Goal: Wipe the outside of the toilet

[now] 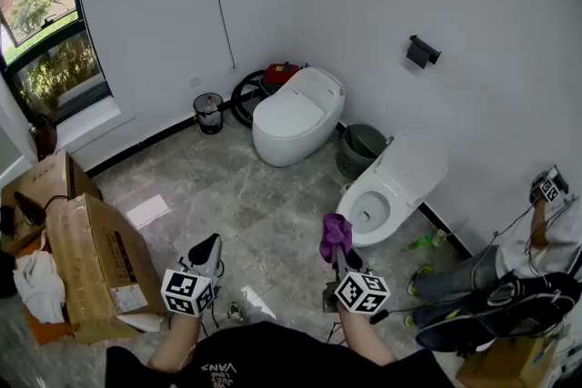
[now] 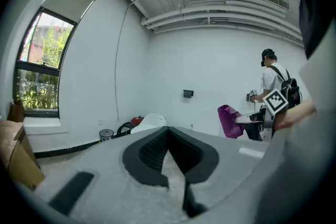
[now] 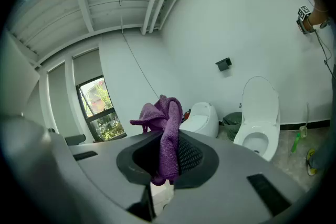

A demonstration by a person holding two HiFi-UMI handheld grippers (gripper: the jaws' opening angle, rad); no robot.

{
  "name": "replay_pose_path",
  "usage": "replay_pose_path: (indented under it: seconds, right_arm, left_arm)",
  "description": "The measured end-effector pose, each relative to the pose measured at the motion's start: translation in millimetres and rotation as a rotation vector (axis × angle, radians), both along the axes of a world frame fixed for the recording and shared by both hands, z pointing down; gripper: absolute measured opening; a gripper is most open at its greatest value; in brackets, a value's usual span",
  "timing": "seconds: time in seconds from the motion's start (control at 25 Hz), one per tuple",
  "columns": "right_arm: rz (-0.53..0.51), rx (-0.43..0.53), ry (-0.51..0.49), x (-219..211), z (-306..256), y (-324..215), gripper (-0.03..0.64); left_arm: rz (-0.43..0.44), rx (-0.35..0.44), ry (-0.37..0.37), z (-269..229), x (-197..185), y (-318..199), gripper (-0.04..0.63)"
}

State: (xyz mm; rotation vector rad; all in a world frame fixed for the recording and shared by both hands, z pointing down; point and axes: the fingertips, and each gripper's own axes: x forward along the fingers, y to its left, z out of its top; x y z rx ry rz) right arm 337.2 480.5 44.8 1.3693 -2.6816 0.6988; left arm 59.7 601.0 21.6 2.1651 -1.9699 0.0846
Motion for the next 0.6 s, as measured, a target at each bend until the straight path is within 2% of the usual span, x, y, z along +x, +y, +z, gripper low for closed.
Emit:
replay_pose_path:
  seconds: [0.24, 0.6]
  right_arm:
    - [-0.022, 0.047, -0.005, 4, -4, 14, 0.041]
    - [-0.036, 0.037, -0.046, 17, -3, 18, 0.043]
  left_arm:
    - [-0.028, 0.040, -0.007, 0, 2, 21, 0.005]
    - [-0.022, 0.023, 0.014, 8, 18, 31, 0.005]
